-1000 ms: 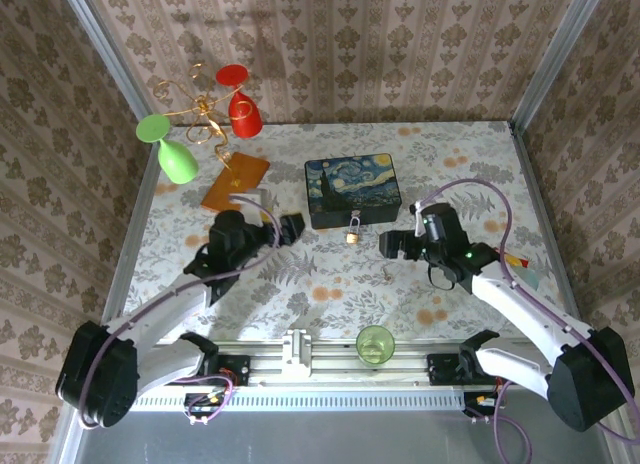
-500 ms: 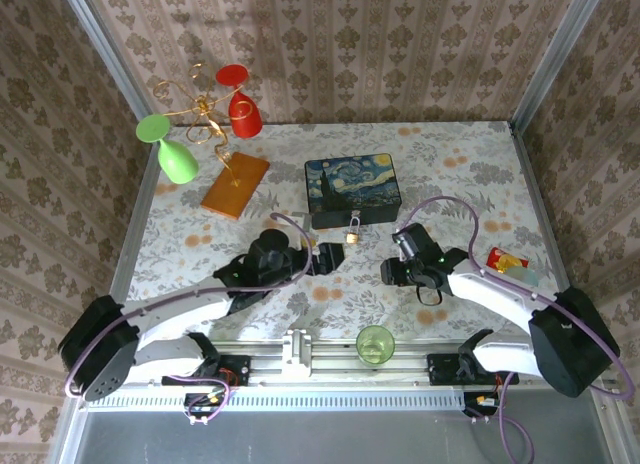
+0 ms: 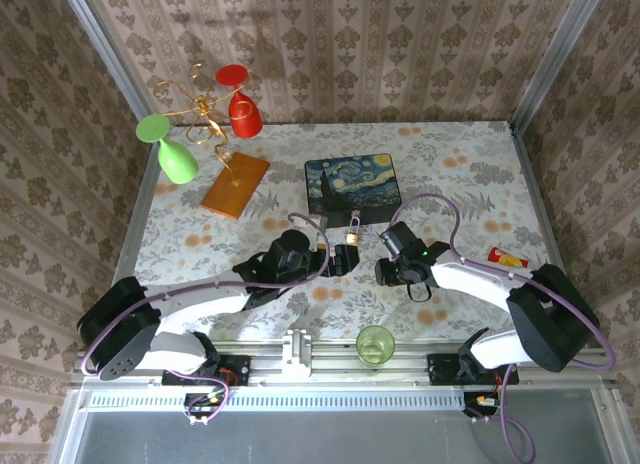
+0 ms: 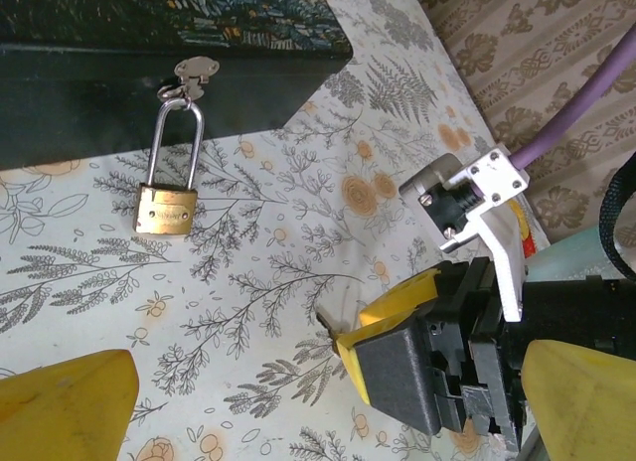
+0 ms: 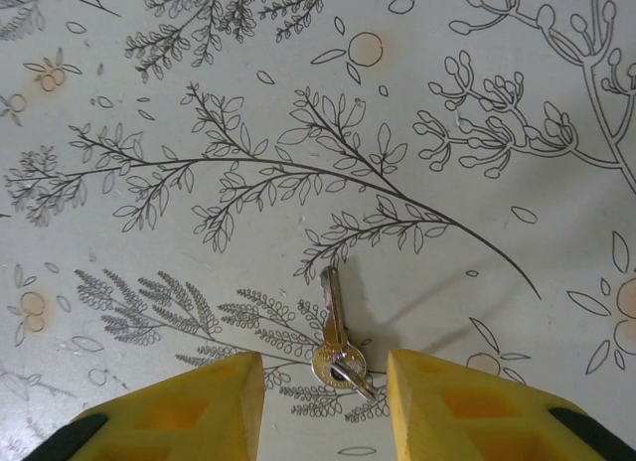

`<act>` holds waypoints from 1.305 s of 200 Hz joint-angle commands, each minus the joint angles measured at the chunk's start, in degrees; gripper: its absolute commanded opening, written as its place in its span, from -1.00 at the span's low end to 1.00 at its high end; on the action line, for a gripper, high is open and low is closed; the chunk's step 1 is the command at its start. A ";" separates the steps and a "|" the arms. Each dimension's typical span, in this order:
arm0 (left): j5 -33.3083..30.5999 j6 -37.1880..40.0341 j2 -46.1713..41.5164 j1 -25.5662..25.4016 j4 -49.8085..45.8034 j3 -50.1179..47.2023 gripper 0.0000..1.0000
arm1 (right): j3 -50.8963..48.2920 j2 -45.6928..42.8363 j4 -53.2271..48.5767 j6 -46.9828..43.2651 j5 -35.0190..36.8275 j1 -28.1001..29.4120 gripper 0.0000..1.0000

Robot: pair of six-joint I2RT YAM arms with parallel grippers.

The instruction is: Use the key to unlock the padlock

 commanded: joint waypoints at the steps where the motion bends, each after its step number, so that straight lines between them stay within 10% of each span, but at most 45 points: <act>1: 0.80 -0.95 0.47 -0.24 -0.09 1.90 1.00 | 1.79 1.97 -3.22 0.04 3.89 1.09 -0.25; 261: 0.48 -2.70 3.38 0.64 0.99 0.79 1.00 | 4.95 6.02 -5.17 -1.70 4.97 3.30 -1.00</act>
